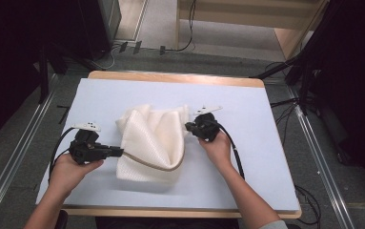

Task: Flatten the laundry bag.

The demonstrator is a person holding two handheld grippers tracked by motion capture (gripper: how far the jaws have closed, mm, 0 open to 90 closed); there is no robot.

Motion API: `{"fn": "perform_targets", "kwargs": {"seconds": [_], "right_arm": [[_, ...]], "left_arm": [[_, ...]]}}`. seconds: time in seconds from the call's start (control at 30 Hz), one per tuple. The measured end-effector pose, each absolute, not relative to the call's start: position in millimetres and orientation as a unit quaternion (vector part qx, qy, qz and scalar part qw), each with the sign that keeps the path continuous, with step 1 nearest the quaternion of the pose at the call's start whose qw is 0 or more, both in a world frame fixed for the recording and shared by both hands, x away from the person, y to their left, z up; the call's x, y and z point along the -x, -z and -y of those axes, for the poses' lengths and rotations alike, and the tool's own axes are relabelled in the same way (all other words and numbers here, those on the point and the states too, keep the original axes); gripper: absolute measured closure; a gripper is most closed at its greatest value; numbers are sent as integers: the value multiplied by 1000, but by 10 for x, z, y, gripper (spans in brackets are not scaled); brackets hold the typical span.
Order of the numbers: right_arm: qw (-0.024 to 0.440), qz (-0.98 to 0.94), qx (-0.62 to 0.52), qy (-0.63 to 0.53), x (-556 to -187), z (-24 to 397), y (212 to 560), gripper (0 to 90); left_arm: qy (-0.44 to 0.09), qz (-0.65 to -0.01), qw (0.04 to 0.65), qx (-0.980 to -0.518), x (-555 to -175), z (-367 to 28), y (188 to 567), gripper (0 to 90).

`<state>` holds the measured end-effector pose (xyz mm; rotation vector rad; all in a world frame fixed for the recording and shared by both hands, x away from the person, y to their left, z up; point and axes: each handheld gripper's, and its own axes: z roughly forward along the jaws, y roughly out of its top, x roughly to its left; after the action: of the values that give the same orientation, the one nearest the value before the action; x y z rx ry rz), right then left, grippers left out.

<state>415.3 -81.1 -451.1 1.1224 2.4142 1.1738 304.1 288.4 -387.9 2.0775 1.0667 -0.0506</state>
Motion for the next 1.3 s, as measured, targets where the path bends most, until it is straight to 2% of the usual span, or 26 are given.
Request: {"fn": "perform_targets", "kwargs": {"seconds": [0.63, 1.0, 1.07, 1.1, 1.13, 1.17, 1.2, 1.3], "right_arm": [[162, -761, -483, -403, -4365, 1842, 4300, 882], [169, -740, -514, -399, -4453, 2123, 4372, 870], [161, -739, -518, -400, -4476, 2122, 4406, 838], [159, -741, -518, -398, -4484, 2115, 4419, 790], [159, -741, -518, -398, -4484, 2115, 4419, 790], [166, -740, -514, -400, -4475, 2093, 4398, 688], [173, -739, -512, -403, -4464, 2092, 4376, 654], [183, -732, -505, -419, -4397, 2095, 4257, 627]], "left_arm": [[-11, -468, 402, -787, -3171, -3149, 3898, 871], [6, -491, 367, -790, -3272, -3280, 4075, 856], [7, -489, 371, -789, -3271, -3289, 4086, 830], [7, -488, 375, -788, -3271, -3298, 4084, 786], [7, -488, 375, -788, -3271, -3298, 4084, 736], [8, -486, 387, -783, -3265, -3320, 4069, 660], [8, -486, 392, -781, -3263, -3332, 4050, 609], [-9, -484, 404, -776, -3268, -3355, 3974, 517]]}}
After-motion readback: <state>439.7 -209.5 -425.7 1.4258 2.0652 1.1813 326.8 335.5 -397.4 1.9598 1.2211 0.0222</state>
